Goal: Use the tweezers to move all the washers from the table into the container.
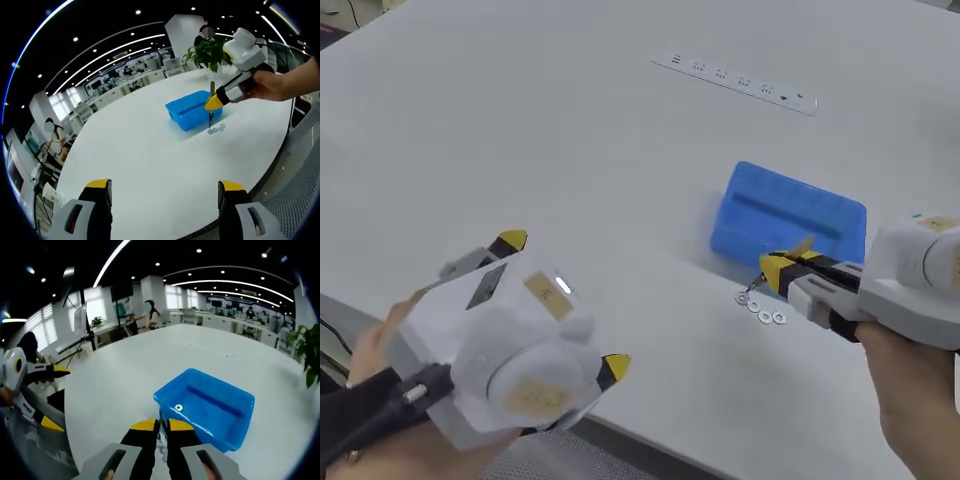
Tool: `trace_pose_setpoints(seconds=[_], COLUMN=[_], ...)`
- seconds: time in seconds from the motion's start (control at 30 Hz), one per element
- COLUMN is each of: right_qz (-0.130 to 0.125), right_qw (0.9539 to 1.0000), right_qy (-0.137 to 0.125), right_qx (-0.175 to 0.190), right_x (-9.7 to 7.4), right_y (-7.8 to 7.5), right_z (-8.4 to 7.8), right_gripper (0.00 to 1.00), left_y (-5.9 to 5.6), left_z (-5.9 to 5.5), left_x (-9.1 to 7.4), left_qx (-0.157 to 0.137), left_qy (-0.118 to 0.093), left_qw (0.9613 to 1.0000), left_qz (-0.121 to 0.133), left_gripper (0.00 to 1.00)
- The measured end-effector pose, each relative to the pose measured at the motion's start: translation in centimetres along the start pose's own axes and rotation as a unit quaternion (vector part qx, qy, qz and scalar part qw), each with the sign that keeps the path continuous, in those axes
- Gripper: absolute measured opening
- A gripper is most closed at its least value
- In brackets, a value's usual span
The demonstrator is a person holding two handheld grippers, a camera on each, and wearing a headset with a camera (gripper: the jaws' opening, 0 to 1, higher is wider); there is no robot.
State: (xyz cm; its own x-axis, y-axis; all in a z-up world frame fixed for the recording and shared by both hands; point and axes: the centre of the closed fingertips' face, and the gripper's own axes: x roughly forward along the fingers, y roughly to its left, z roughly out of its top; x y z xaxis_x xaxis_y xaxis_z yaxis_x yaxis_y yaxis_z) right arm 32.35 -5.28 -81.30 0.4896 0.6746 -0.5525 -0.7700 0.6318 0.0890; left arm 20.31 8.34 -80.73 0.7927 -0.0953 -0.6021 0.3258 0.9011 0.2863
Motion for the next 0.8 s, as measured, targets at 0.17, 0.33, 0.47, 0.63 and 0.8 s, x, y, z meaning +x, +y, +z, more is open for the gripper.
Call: trace_pose_setpoints(seconds=[0.17,0.33,0.47,0.63,0.8], right_qz=[-0.003,-0.003,-0.003,-0.004,-0.014], right_qw=[0.9999,0.9999,0.9999,0.9997,0.9998], right_qy=[0.008,0.01,0.009,0.007,-0.001], right_qx=[-0.007,-0.011,-0.014,-0.025,-0.017], right_x=[0.29,0.47,0.55,0.59,0.64], right_y=[-0.07,-0.07,-0.03,0.11,-0.26], right_z=[-0.62,-0.77,-0.68,-0.72,-0.74], right_gripper=[0.03,0.03,0.03,0.03,0.02], left_y=[0.0,0.0,0.01,-0.17,-0.27], left_z=[-0.05,-0.09,-0.12,-0.07,-0.03], left_x=[0.03,0.03,0.01,-0.01,-0.03], left_qx=[0.001,0.001,0.001,0.001,0.006], left_qy=[0.001,0.002,0.003,0.002,0.001], left_qw=[1.0,1.0,1.0,1.0,1.0], left_qz=[0.0,0.0,0.001,-0.004,-0.006], left_gripper=[0.89,0.89,0.89,0.89,0.89])
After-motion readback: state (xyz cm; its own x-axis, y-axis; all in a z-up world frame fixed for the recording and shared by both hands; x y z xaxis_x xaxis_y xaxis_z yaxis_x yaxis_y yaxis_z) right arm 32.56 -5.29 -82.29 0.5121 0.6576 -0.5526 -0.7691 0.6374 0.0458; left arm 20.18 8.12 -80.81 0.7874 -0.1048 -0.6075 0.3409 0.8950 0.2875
